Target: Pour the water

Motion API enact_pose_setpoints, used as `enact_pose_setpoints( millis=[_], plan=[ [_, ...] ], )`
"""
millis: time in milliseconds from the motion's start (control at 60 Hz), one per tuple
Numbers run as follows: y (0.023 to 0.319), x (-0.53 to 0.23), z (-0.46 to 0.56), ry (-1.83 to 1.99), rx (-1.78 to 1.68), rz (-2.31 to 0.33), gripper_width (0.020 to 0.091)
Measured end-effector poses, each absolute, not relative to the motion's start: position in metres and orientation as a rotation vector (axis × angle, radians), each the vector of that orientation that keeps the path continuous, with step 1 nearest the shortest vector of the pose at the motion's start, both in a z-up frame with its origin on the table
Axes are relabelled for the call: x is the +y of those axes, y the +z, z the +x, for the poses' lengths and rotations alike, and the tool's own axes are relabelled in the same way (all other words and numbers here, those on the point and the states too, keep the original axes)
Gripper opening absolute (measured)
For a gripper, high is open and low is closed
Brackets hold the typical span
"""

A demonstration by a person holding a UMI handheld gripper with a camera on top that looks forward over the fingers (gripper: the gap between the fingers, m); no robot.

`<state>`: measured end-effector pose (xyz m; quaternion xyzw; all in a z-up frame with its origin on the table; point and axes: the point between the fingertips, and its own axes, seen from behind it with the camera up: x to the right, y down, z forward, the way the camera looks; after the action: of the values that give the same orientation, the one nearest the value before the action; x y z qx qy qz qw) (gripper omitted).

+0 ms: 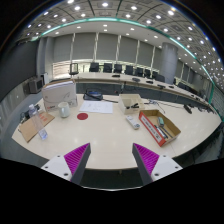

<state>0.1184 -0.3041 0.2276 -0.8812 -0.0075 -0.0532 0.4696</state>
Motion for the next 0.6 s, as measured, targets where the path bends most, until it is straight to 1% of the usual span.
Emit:
enact_pose_setpoints(
  millis=[150, 333, 600],
  plan=[
    [0.22, -0.297, 0.085, -0.106, -0.071, -2.157, 0.0867],
    [0.204, -0.286, -0.001, -0.038, -0.154, -2.138, 0.0868],
    [0.161, -0.265, -0.169, 0.086, -0.24, -2.09, 0.0858]
  ],
)
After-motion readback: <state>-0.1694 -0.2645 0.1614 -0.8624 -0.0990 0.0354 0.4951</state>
